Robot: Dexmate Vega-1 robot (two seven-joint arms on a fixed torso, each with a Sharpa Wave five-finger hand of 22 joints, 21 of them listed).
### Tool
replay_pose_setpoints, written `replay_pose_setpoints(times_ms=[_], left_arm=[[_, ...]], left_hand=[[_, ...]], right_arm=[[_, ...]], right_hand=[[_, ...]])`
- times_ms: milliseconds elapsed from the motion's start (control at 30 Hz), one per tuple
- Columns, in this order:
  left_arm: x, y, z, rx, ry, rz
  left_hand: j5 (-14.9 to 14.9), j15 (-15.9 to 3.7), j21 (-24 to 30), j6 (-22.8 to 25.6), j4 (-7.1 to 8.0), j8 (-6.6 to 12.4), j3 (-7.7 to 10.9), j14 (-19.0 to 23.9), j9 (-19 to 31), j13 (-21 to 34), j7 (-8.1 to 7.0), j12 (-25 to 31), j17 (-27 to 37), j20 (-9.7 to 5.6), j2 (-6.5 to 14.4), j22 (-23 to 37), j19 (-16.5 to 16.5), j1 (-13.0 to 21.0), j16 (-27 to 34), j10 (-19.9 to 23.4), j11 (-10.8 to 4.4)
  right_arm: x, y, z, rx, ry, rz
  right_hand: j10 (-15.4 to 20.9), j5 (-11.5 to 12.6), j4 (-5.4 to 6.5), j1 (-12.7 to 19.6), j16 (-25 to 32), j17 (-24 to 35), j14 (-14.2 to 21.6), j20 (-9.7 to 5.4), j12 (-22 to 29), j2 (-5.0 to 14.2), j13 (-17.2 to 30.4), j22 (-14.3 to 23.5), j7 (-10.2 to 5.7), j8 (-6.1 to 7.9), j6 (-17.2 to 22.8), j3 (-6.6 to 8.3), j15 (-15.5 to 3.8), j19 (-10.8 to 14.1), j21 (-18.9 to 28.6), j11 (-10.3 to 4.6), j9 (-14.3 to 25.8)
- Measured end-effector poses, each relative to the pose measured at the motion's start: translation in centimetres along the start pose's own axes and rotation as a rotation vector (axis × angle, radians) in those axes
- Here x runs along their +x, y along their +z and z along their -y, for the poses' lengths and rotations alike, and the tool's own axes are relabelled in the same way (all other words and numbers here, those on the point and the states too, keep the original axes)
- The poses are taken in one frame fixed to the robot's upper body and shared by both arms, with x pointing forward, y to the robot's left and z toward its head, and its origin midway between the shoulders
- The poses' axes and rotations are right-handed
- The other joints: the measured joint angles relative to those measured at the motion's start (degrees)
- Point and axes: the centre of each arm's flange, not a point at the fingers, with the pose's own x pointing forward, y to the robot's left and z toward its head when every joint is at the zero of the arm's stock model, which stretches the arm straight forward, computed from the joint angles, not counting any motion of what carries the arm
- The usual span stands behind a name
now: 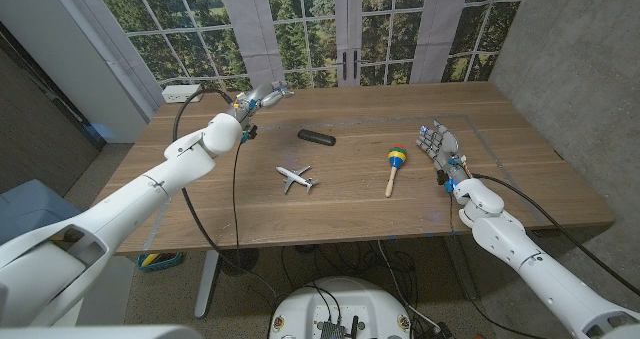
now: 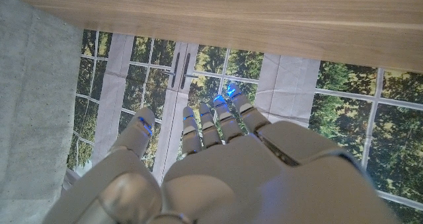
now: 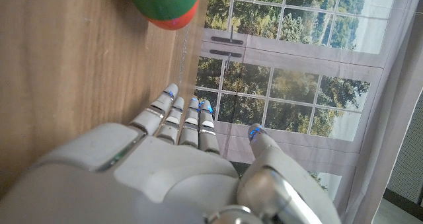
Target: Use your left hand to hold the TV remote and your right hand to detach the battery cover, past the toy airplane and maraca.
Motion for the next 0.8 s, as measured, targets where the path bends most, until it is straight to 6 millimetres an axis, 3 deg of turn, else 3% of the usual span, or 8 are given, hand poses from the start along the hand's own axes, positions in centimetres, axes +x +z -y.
replay_pose_setpoints(times_ms=[33, 200, 800], left_arm=[[0.3, 0.0, 0.1, 0.028, -0.009, 0.001], [1.0, 0.2, 0.1, 0.07, -0.024, 0.005], [3.1, 1.0, 0.7, 0.257, -0.114, 0.037]], left_hand=[[0.0, -0.03, 0.0, 0.0, 0.0, 0.0, 0.0, 0.0, 0.0, 0.0, 0.0, 0.0, 0.0, 0.0, 0.0, 0.0, 0.0, 0.0, 0.0, 0.0, 0.0], [0.0, -0.19, 0.0, 0.5, -0.47, 0.0, 0.0, 0.2, 0.0, 0.0, 0.11, 0.0, 0.0, -0.18, 0.0, 0.0, 0.2, 0.6, 0.0, 0.6, 0.01], [0.0, 0.11, -0.8, 1.1, -2.22, 0.0, 0.0, 0.5, 0.0, 0.0, -0.51, -0.9, 0.0, 0.02, -0.5, 0.0, 0.4, 2.0, 0.0, -0.3, -0.92]], right_arm=[[0.0, 0.2, -0.2, -0.008, 0.002, 0.005], [-0.1, 0.5, -0.7, -0.035, 0.001, 0.015], [-0.9, 1.3, -2.8, -0.094, 0.01, 0.048]], right_hand=[[0.0, -0.1, -0.26, 0.7, 0.3, 0.0, 0.2, 0.42, 0.0, -0.66, 0.0, 0.0, 0.0, 0.0, 0.0, 0.06, 0.2, 0.4, 0.0, 0.0, 0.0], [0.3, -0.1, -0.87, 1.1, 0.4, 0.0, 1.1, 1.61, 0.0, -0.2, 0.0, 0.3, 0.0, 0.0, 0.0, 0.09, 0.48, 1.6, 0.3, -0.33, 0.0], [0.3, -0.3, -1.82, 1.4, 0.9, 0.1, 1.1, 1.61, 0.0, 0.1, 0.0, 0.3, -0.53, 0.0, 0.1, 0.58, 0.48, 1.6, 0.3, -0.31, 0.0]])
